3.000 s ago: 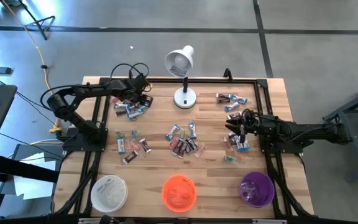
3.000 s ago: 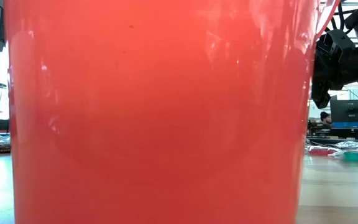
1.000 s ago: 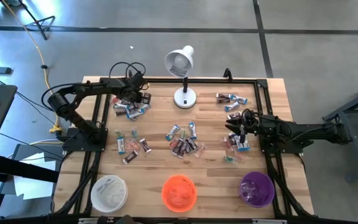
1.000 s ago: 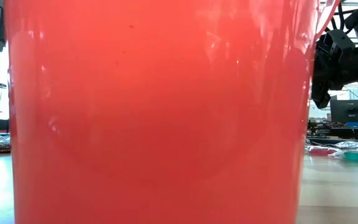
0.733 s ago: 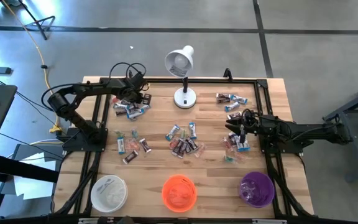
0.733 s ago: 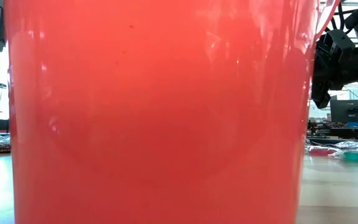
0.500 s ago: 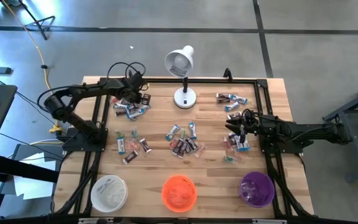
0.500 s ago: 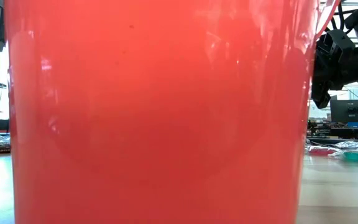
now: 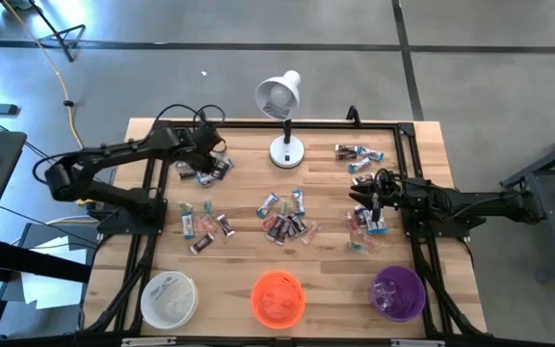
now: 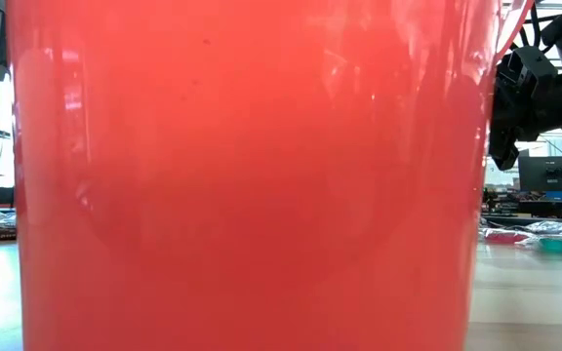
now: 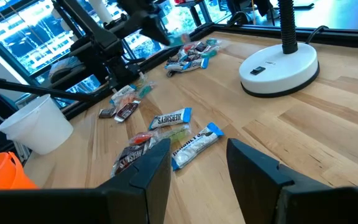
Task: Organize candy in baskets
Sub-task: Put the blue gummy into the white bucket
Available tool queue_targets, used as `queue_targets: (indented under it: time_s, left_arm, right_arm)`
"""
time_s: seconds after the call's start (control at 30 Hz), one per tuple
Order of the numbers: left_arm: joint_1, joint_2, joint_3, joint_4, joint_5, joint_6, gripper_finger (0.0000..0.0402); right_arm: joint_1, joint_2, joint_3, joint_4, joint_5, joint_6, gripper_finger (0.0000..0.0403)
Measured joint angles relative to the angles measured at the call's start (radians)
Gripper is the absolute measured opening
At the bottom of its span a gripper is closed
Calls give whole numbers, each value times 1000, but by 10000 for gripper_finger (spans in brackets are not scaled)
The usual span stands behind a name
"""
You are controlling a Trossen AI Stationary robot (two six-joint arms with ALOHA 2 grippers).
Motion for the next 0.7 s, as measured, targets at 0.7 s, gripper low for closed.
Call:
queue_targets:
  time_s: [0.7]
  left_arm:
    - [-746, -136, 0, -47, 15, -750, 19]
  right_arm:
    - [0, 0, 0, 0, 0, 0, 152]
